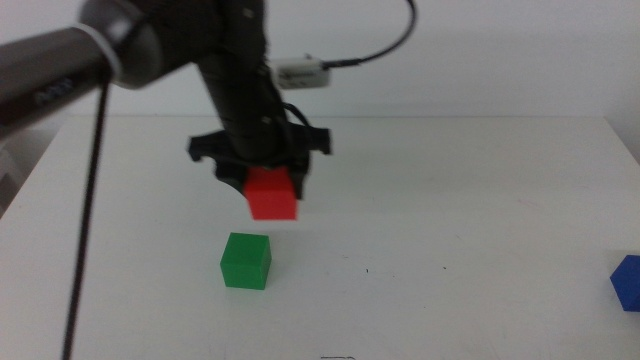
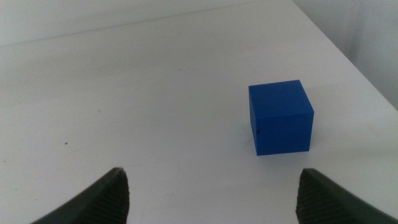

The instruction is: Stack red cubes first, then green, then blue cubes in a specific spot.

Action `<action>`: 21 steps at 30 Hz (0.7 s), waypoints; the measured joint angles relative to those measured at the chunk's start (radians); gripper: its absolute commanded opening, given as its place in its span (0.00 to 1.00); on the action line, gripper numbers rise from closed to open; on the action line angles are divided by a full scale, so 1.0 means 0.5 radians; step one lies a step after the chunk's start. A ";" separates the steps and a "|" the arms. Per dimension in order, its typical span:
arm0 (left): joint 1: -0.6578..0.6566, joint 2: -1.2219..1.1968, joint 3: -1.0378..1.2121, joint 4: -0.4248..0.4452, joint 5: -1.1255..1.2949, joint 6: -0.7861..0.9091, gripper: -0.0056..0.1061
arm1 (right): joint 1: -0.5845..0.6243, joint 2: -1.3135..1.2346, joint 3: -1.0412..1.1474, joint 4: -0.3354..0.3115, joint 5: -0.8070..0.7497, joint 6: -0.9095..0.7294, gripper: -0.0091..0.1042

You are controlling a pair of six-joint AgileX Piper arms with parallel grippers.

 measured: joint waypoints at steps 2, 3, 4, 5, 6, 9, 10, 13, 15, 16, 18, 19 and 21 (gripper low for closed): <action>-0.067 0.017 0.000 0.005 -0.009 -0.082 0.22 | 0.000 0.000 0.000 0.000 0.000 0.000 0.73; -0.098 0.030 0.000 0.005 -0.028 -0.118 0.22 | 0.000 0.000 0.000 0.000 0.000 0.000 0.73; -0.119 0.043 0.000 0.007 -0.049 -0.144 0.22 | 0.000 0.000 0.000 0.000 0.000 0.000 0.73; -0.142 0.061 0.000 0.007 -0.074 -0.173 0.22 | 0.000 0.000 0.000 0.000 0.000 0.000 0.73; -0.162 0.083 0.000 0.010 -0.093 -0.205 0.22 | 0.000 0.000 0.000 0.000 0.000 0.000 0.73; -0.201 0.154 0.000 0.012 -0.124 -0.290 0.22 | 0.000 0.000 0.000 0.000 0.000 0.000 0.73; -0.207 0.172 0.000 0.012 -0.131 -0.311 0.22 | 0.000 0.000 0.000 0.000 0.000 0.000 0.73; -0.225 0.237 0.000 0.012 -0.178 -0.365 0.22 | 0.000 0.000 0.000 0.000 0.000 0.000 0.73; -0.242 0.280 0.000 0.012 -0.218 -0.372 0.22 | 0.000 0.000 0.000 0.000 0.000 0.000 0.73; -0.248 0.296 0.000 0.012 -0.236 -0.372 0.22 | 0.000 0.000 0.000 0.000 0.000 0.000 0.73; -0.265 0.329 -0.002 0.002 -0.274 -0.379 0.22 | 0.000 0.000 0.000 0.000 0.000 0.000 0.73; -0.269 0.342 -0.002 -0.004 -0.289 -0.379 0.22 | 0.000 0.000 0.000 0.000 0.000 0.000 0.73; -0.279 0.377 -0.010 -0.023 -0.318 -0.388 0.22 | 0.000 0.000 0.000 0.000 0.000 0.000 0.73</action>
